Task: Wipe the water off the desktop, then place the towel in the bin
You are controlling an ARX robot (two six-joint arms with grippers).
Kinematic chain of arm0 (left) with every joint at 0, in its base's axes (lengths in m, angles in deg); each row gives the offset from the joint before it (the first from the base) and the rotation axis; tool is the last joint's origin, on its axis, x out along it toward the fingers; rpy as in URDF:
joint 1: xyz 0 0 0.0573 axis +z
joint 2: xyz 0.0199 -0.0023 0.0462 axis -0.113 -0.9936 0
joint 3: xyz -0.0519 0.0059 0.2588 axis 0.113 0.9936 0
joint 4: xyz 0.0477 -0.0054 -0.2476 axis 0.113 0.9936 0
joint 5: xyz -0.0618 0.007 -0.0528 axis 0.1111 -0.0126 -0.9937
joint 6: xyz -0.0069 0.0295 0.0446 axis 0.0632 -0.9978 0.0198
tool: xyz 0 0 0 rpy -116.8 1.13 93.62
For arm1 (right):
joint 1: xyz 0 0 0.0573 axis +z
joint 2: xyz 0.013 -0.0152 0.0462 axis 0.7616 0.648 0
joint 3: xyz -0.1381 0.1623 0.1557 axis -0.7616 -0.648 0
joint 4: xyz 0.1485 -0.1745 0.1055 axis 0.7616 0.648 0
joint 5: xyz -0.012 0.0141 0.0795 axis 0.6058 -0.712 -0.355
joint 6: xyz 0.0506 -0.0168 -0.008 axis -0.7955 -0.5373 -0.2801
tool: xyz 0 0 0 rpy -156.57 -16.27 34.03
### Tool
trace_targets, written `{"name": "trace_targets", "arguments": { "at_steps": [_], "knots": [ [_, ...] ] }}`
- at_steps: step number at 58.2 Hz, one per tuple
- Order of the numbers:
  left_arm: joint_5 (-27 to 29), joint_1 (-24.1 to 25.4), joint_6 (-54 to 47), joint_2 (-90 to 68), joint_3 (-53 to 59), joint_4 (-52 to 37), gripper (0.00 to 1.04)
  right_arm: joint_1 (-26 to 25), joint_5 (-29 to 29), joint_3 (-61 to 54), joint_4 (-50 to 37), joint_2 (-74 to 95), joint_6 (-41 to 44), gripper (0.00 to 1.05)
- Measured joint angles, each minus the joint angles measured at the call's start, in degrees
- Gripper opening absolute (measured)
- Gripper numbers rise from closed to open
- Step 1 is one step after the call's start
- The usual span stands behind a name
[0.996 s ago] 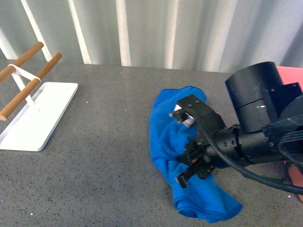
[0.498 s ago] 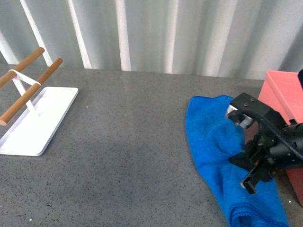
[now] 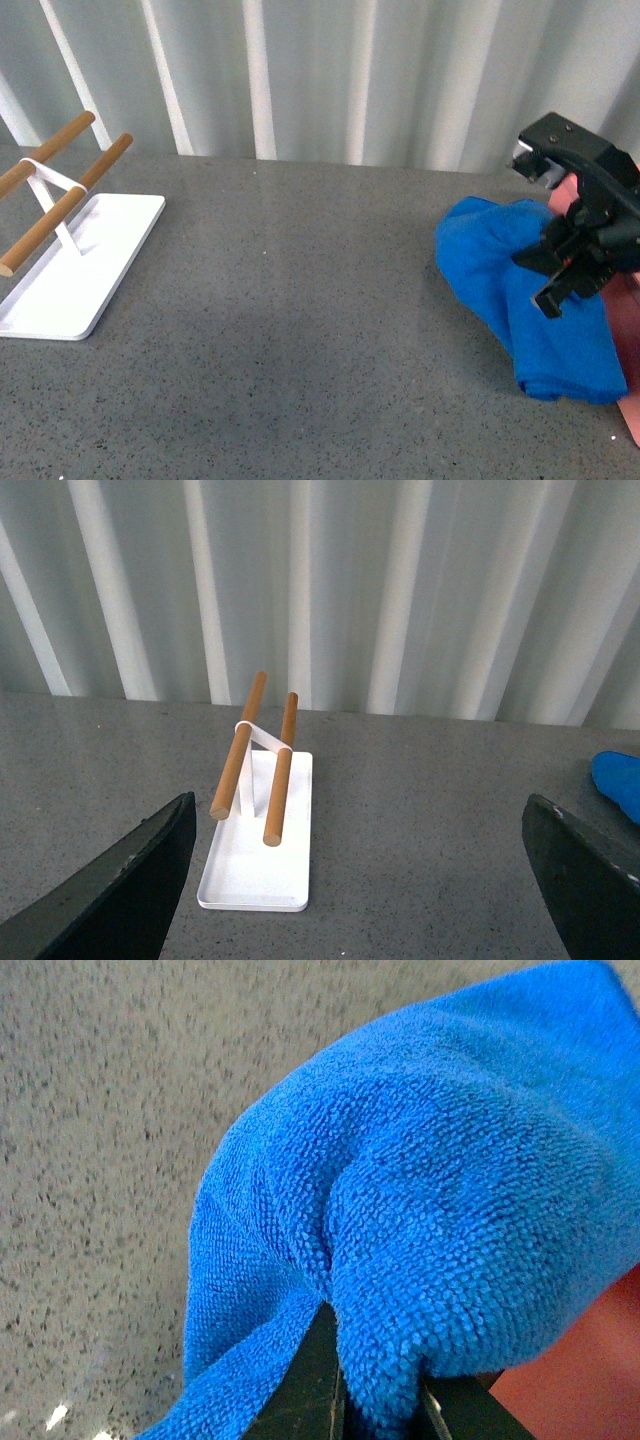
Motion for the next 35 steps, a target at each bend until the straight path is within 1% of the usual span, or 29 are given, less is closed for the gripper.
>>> {"name": "trace_targets", "arguments": {
  "at_steps": [8,15,26,31,35],
  "knots": [
    [0.0,0.0,0.0,0.0,0.0,0.0,0.98,0.3,1.1,3.6,0.5,-3.6,-1.2,0.06],
    [0.0,0.0,0.0,0.0,0.0,0.0,0.98,-1.9,1.0,6.8,2.7,-8.1,-2.0,0.06],
    [0.0,0.0,0.0,0.0,0.0,0.0,0.98,-8.8,-1.9,9.0,6.1,-17.0,-2.6,0.06],
    [0.0,0.0,0.0,0.0,0.0,0.0,0.98,-14.1,-5.3,9.0,8.2,-23.0,-2.4,0.06],
    [0.0,0.0,0.0,0.0,0.0,0.0,0.98,-16.5,-6.7,8.2,8.7,-25.2,-1.6,0.06]
  ]
}}
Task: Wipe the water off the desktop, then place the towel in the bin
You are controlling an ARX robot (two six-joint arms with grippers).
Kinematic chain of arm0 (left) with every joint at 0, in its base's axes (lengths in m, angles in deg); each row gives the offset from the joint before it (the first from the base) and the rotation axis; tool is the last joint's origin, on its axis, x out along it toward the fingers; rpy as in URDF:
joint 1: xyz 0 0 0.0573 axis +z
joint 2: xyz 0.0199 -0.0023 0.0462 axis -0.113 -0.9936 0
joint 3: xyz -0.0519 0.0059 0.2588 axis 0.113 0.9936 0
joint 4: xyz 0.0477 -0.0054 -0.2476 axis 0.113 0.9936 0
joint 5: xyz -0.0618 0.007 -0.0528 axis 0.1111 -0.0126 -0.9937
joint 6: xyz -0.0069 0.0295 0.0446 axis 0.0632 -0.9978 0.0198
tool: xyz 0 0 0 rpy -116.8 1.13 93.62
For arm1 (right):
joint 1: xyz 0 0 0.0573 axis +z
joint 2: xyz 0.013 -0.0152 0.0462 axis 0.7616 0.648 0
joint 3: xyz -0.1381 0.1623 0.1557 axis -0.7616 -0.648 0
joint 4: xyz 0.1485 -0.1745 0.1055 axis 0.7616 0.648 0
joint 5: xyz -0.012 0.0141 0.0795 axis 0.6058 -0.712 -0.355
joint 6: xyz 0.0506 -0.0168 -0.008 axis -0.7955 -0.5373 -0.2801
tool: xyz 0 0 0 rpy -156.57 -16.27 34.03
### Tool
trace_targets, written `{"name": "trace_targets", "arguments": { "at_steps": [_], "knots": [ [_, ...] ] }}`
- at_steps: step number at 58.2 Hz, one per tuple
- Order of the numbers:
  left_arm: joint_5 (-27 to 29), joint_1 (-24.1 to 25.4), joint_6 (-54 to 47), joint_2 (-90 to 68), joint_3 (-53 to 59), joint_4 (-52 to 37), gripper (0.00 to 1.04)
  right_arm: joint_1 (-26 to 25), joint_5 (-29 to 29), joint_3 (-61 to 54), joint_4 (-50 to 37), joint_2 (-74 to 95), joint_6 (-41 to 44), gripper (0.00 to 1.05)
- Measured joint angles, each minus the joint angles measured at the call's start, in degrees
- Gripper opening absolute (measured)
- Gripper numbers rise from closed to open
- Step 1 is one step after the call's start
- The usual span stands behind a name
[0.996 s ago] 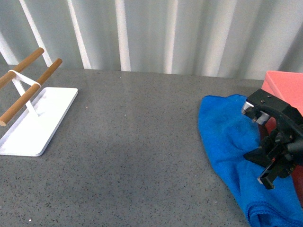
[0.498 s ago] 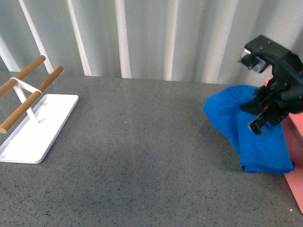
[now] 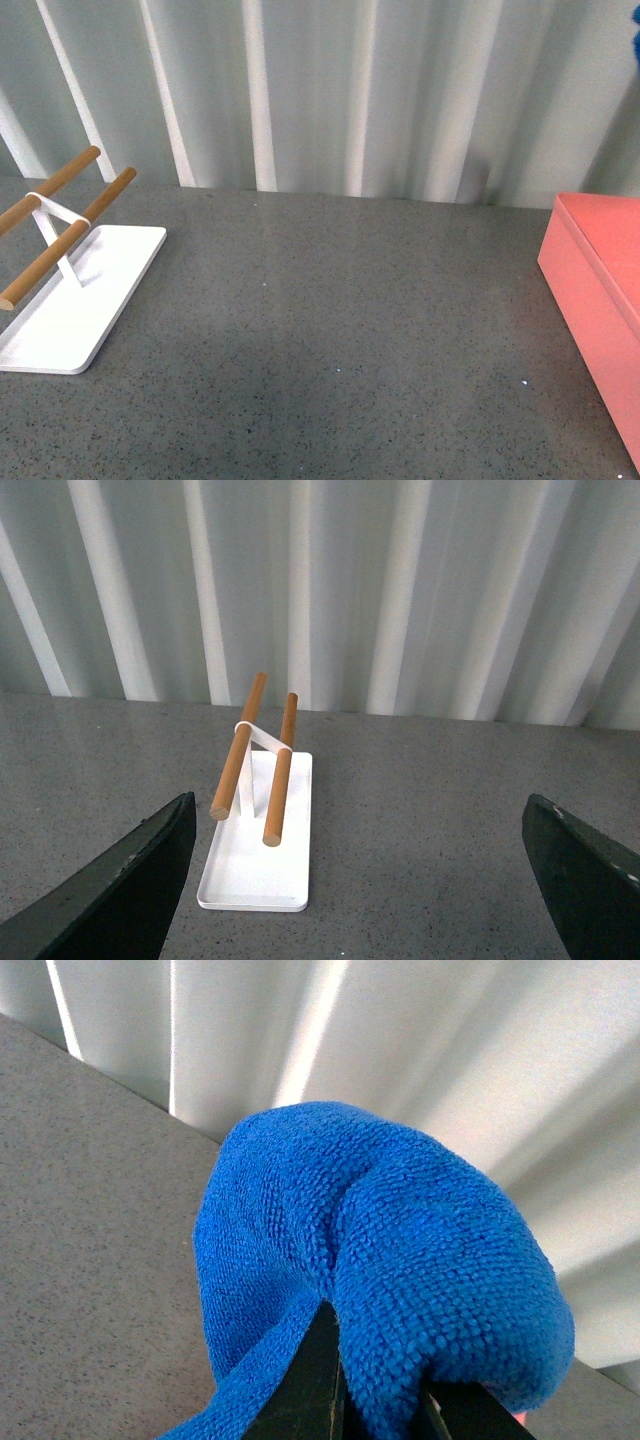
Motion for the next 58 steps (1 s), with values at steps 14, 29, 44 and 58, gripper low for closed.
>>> {"name": "trace_targets", "arguments": {
  "at_steps": [14,29,44,58],
  "knots": [
    [0.0,0.0,0.0,0.0,0.0,0.0,0.98,-9.6,-2.9,-9.1,-1.3,1.4,3.8,0.06],
    [0.0,0.0,0.0,0.0,0.0,0.0,0.98,-8.6,2.7,-6.4,-3.5,14.0,1.5,0.06],
    [0.0,0.0,0.0,0.0,0.0,0.0,0.98,-7.7,12.0,6.4,2.3,27.0,-4.5,0.06],
    [0.0,0.0,0.0,0.0,0.0,0.0,0.98,-8.3,17.8,12.1,11.7,32.1,-3.9,0.22]
  ]
}}
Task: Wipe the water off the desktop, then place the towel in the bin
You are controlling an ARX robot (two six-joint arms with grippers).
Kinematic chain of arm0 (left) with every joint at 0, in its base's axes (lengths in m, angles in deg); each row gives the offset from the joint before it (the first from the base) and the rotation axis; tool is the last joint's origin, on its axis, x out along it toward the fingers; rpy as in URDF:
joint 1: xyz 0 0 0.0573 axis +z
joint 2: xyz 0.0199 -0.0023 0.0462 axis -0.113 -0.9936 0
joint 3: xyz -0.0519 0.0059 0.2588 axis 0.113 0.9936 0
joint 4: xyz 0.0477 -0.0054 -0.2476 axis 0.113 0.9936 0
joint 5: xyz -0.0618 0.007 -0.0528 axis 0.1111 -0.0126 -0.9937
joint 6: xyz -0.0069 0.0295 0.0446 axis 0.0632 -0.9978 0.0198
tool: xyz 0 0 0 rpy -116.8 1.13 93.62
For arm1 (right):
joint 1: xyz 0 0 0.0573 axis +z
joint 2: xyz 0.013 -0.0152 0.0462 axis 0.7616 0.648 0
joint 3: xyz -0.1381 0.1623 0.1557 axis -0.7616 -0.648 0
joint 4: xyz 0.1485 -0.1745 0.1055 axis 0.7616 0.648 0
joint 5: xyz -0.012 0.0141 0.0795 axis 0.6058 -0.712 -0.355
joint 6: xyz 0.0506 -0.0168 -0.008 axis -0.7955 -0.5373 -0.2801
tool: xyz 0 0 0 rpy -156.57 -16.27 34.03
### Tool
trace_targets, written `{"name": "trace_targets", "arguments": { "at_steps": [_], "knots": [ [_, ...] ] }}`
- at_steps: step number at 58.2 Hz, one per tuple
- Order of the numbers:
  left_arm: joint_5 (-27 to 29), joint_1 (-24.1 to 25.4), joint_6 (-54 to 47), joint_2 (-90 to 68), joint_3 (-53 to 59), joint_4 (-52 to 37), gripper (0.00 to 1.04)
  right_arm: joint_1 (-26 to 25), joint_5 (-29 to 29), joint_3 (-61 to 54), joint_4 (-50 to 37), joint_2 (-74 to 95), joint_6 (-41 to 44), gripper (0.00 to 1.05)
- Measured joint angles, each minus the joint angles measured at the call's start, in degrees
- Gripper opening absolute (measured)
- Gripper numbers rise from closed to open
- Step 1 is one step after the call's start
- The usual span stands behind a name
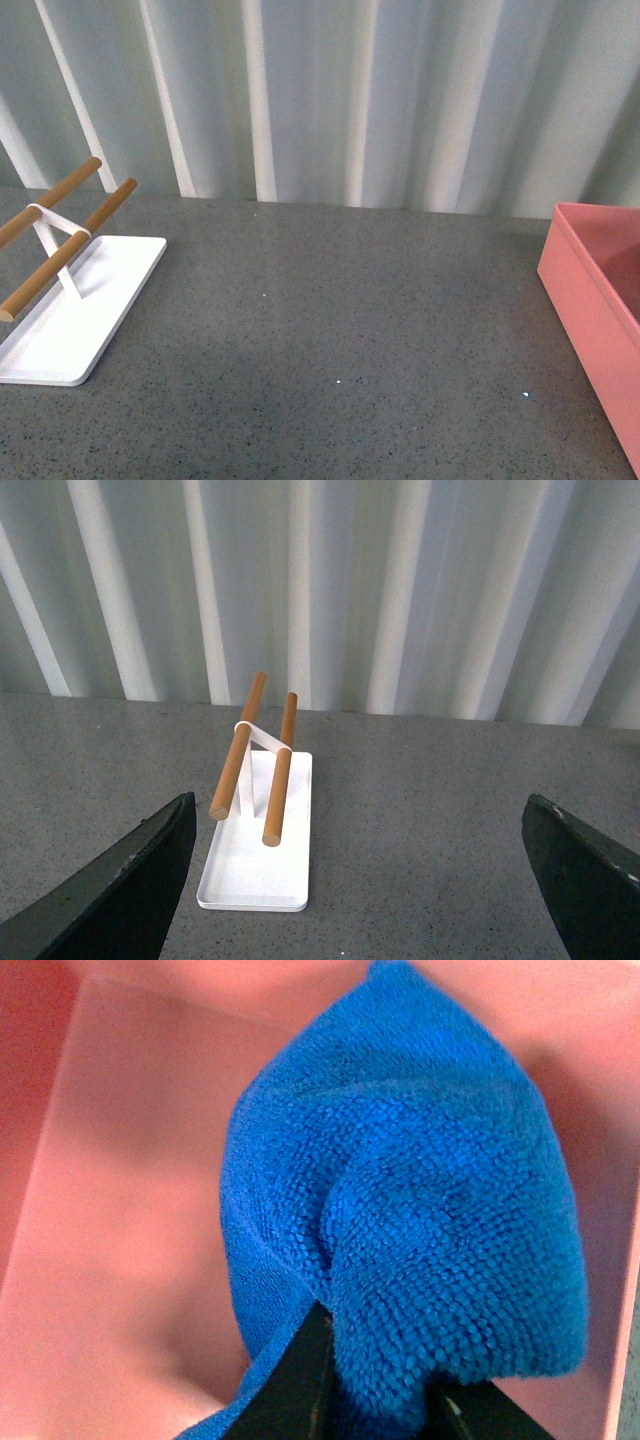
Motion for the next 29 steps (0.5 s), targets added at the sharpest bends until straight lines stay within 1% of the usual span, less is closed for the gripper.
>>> {"name": "trace_targets", "arguments": {
  "at_steps": [8,10,12,22,27,28,29],
  "knots": [
    [0.0,0.0,0.0,0.0,0.0,0.0,0.98,-0.5,0.2,0.6,2.9,0.4,0.0,0.44],
    [0.0,0.0,0.0,0.0,0.0,0.0,0.98,-0.7,0.3,0.7,3.3,0.4,-0.2,0.51],
    [0.0,0.0,0.0,0.0,0.0,0.0,0.98,-0.7,0.4,0.7,3.5,0.4,-0.3,0.55],
    [0.0,0.0,0.0,0.0,0.0,0.0,0.98,-1.2,0.5,0.8,4.3,0.3,-0.3,0.81],
    [0.0,0.0,0.0,0.0,0.0,0.0,0.98,-1.0,0.2,0.8,4.6,-0.1,-0.5,0.97],
    [0.0,0.0,0.0,0.0,0.0,0.0,0.98,-0.9,0.2,0.8,4.6,-0.3,-0.6,0.99],
    [0.0,0.0,0.0,0.0,0.0,0.0,0.98,-0.7,0.1,0.8,4.7,-0.6,-0.9,1.00]
  ]
}}
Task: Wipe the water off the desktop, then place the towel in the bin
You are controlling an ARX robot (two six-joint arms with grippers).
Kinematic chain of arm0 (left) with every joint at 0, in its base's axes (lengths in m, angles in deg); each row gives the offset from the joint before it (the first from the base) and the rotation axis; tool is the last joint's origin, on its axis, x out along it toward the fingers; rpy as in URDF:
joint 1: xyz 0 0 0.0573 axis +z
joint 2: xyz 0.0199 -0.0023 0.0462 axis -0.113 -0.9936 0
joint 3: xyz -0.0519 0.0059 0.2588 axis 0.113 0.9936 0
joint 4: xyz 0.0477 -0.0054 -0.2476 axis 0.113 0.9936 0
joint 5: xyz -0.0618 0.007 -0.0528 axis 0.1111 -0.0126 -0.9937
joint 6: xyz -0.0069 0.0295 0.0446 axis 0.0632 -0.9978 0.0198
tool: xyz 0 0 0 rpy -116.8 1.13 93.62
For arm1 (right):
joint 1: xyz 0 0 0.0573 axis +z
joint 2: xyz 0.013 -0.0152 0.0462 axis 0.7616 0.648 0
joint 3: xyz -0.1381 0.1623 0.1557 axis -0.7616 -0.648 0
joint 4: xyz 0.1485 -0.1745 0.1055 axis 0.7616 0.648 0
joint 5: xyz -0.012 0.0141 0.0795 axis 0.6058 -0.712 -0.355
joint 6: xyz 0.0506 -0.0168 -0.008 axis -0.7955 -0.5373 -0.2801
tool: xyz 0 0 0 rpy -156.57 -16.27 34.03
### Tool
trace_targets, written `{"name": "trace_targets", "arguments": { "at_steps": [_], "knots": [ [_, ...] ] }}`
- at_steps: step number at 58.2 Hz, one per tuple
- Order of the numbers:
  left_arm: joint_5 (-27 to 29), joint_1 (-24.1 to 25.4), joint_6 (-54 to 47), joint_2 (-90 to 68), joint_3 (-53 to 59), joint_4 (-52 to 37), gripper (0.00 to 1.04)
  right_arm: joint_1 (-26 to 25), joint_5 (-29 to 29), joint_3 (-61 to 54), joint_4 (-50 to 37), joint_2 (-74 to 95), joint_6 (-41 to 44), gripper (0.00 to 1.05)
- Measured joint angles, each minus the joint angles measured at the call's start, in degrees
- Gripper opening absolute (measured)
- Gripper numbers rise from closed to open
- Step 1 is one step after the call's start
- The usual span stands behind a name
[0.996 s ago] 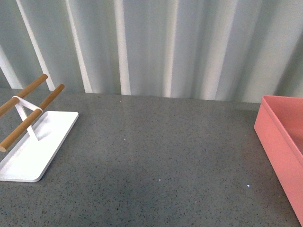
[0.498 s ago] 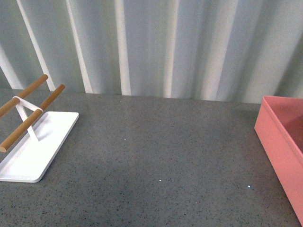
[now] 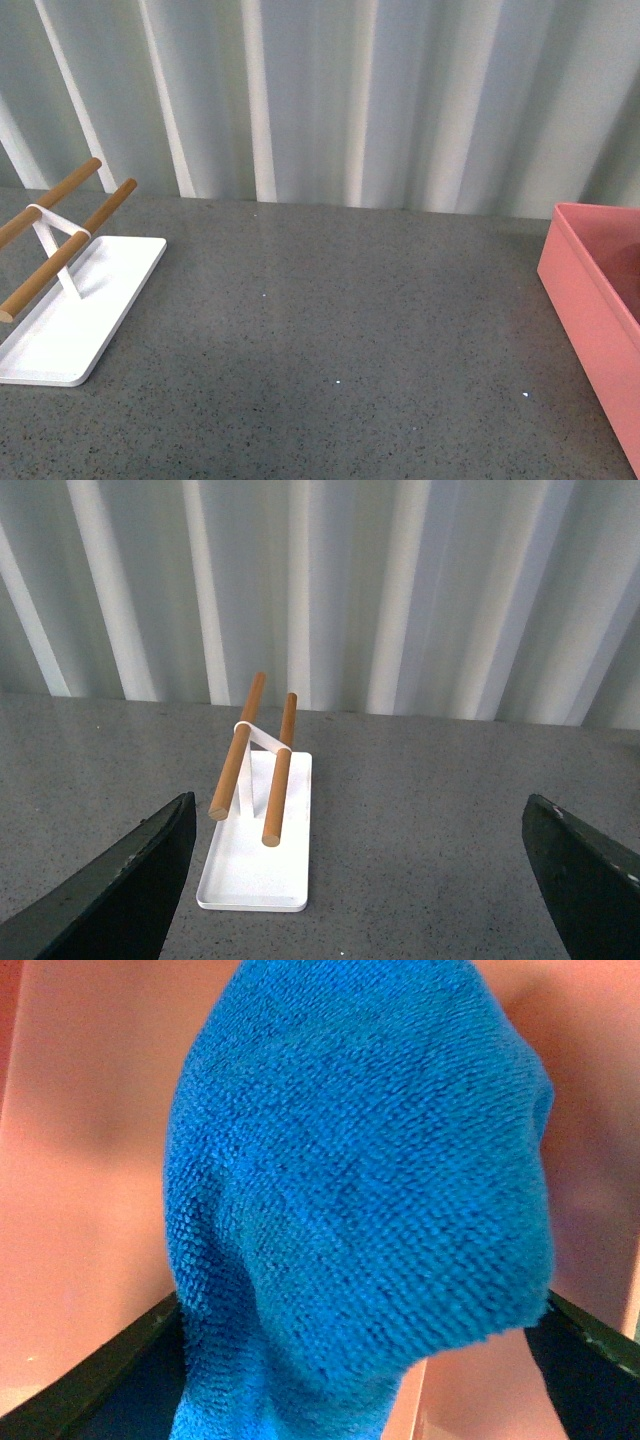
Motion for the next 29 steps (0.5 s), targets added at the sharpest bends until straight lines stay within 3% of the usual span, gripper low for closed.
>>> {"name": "trace_targets", "arguments": {
  "at_steps": [20,29],
  "knots": [
    [0.0,0.0,0.0,0.0,0.0,0.0,0.98,5.2,-5.8,3.8,0.5,-7.3,-4.3,0.98],
    [0.0,0.0,0.0,0.0,0.0,0.0,0.98,6.4,-8.5,0.6,-8.6,-12.4,-8.6,0.98]
  ]
}}
